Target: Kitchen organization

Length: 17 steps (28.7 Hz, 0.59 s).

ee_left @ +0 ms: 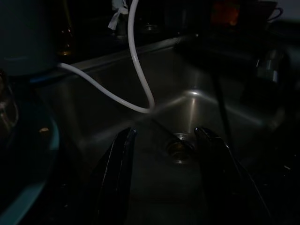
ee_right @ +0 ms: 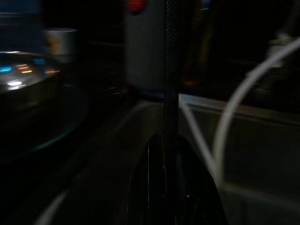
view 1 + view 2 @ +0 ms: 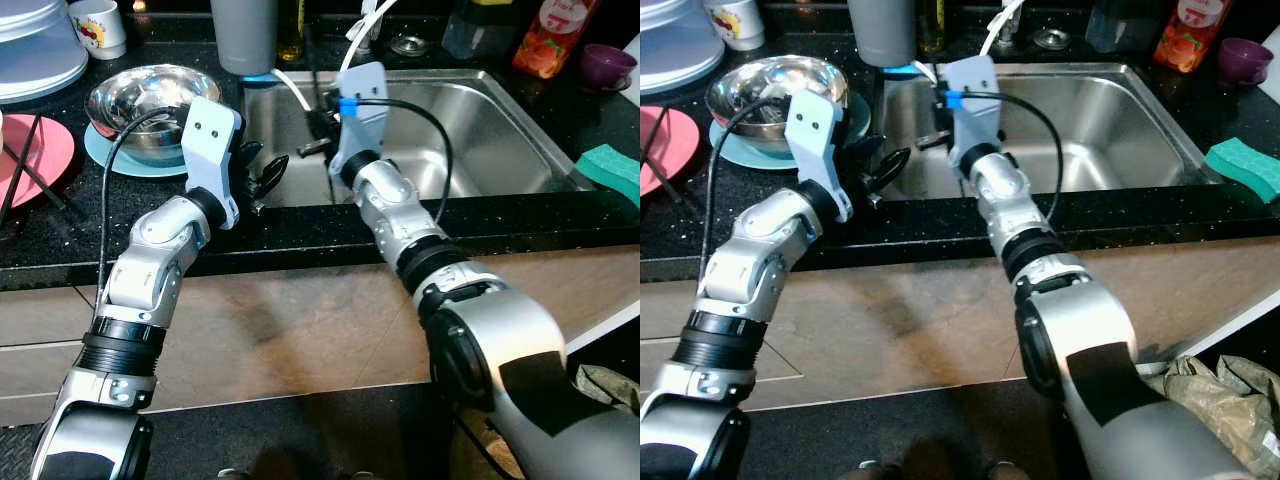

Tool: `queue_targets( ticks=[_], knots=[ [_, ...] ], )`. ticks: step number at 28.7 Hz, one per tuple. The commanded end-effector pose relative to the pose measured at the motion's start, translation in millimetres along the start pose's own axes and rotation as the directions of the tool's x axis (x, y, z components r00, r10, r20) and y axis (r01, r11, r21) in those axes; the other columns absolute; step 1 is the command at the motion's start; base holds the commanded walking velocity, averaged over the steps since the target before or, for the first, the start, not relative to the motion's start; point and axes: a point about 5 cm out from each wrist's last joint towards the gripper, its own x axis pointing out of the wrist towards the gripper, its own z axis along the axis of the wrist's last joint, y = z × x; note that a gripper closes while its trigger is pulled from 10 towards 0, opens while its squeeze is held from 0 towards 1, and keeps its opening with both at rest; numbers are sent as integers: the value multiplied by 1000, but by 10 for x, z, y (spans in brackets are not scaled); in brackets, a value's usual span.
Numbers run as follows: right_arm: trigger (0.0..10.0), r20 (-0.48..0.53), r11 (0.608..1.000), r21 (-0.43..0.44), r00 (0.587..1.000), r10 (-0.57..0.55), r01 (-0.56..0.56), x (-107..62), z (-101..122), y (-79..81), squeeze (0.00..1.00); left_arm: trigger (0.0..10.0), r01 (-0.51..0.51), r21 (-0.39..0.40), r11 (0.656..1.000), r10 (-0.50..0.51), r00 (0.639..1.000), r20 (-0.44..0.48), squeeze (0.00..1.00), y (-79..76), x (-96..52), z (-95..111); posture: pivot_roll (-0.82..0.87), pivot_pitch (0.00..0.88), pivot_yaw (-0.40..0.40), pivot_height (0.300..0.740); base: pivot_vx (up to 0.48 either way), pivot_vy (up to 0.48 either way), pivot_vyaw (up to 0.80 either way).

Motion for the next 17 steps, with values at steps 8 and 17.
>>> queue_targets(
  ticks=[8, 17],
  knots=[
    [10000, 118, 998, -18, 991, -57, 59, 65, 320, -140, 0, 10000, 30, 5, 1000, -30, 1000, -2, 0, -22, -37, 15, 34, 189, -60, 740, 0, 0, 0],
    [10000, 84, 1000, 26, 996, -10, 8, 73, 250, -47, 0, 10000, 45, 4, 999, -45, 999, -16, 0, -39, -13, 3, 34, 190, -59, 740, 0, 0, 0]
  ],
)
